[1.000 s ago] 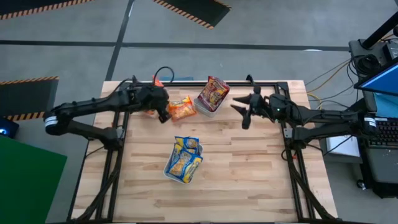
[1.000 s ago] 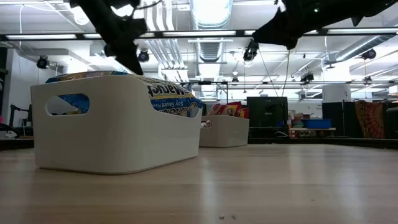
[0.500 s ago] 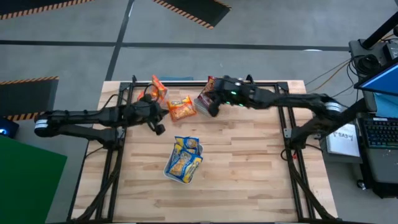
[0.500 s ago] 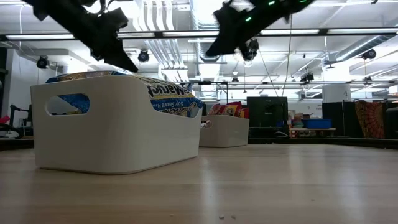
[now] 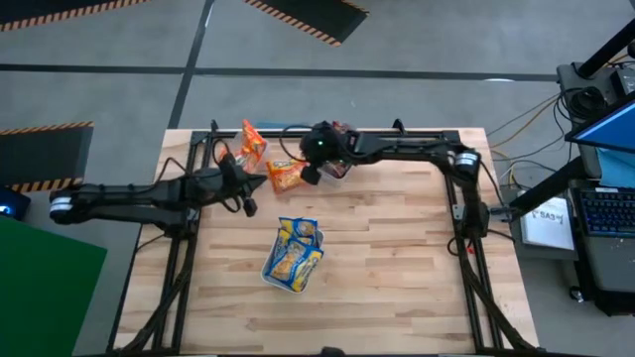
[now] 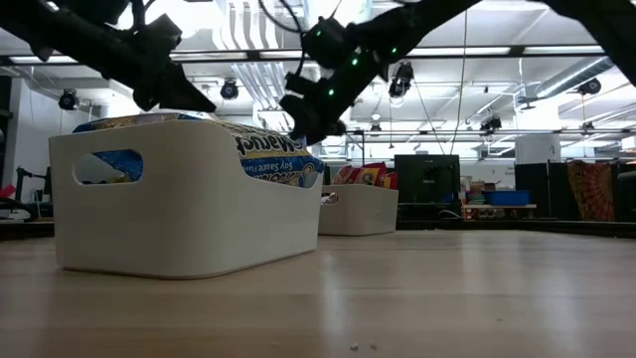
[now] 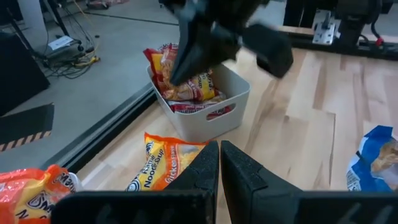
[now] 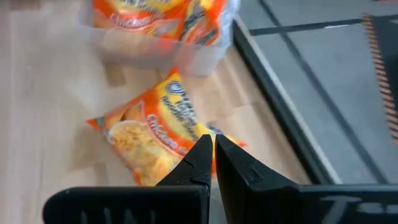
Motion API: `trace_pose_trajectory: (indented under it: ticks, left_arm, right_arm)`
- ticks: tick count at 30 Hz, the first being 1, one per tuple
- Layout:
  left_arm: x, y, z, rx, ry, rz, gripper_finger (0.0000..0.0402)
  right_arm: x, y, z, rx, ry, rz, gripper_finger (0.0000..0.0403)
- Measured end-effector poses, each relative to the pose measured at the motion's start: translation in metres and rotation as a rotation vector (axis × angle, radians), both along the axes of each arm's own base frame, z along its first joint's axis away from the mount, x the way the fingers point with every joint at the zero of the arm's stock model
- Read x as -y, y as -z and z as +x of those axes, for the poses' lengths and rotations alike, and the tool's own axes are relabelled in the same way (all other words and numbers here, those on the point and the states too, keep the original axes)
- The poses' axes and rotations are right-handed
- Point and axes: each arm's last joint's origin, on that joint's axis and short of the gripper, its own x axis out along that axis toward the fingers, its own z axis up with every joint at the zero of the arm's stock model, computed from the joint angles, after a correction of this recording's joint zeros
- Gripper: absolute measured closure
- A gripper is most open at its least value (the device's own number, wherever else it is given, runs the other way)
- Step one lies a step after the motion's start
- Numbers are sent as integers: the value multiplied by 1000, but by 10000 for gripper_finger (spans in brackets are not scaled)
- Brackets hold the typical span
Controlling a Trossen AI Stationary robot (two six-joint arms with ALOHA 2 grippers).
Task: Sort Maruchan noodles
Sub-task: Put the orange noodle pack into the transparent bin
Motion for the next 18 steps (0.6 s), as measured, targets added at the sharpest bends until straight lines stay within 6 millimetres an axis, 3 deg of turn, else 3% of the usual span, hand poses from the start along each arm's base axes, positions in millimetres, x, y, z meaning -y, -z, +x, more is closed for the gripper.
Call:
trace_pose_trajectory:
  ticks: [9, 18]
  left_arm:
    - [1, -2, -4, 35, -5, -11, 401]
    - [0, -2, 0, 63, -4, -6, 401]
  right_arm:
    - [4, 47, 16, -83, -52, 62, 394]
    - [3, 61, 28, -23, -115, 79, 394]
